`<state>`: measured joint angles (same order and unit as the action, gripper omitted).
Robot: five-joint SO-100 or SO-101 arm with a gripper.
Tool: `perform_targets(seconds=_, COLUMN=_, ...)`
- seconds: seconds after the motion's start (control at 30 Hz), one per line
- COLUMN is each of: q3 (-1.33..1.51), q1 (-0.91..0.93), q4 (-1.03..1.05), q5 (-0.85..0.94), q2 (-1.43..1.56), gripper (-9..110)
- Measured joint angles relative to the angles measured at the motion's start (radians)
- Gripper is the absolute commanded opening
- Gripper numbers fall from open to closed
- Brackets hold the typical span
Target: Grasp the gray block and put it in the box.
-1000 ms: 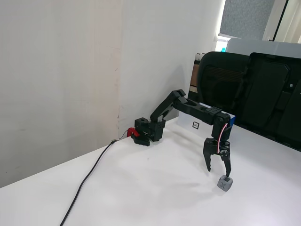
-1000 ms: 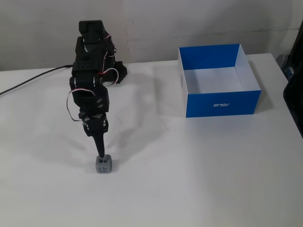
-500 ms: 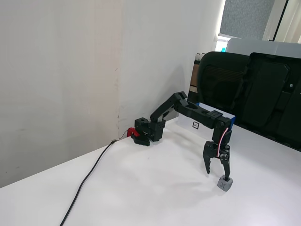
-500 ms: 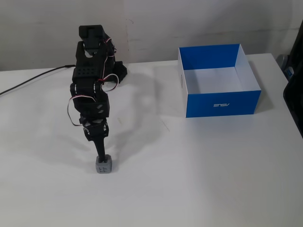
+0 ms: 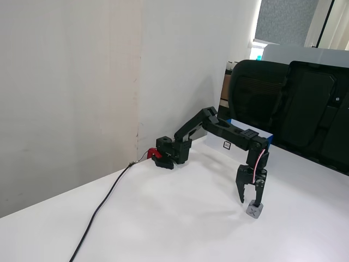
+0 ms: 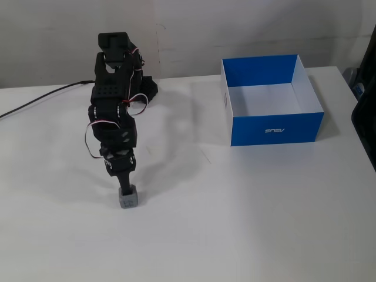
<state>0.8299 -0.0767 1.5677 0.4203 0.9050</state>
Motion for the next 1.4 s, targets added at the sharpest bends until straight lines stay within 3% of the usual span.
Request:
perform_targets(seconds=0.03, q3=0.0, q1=0.002, q4=0.0, q5=0.0, q2=0.0, gripper=0)
perform_targets(seconds=0.7, q3=0.005, q1=-0.017, q4=0.14, q5=0.0, q2=0.054, gripper=0)
perform_targets(seconds=1.0, q3=0.166, q1=0.003, q4=0.176, q5=-0.006, q2=0.307, gripper=0)
perform_targets(seconds=1.4, q3=0.601, q1=0.175, q4=0.087, q5=0.0, q2=0.79, gripper=0)
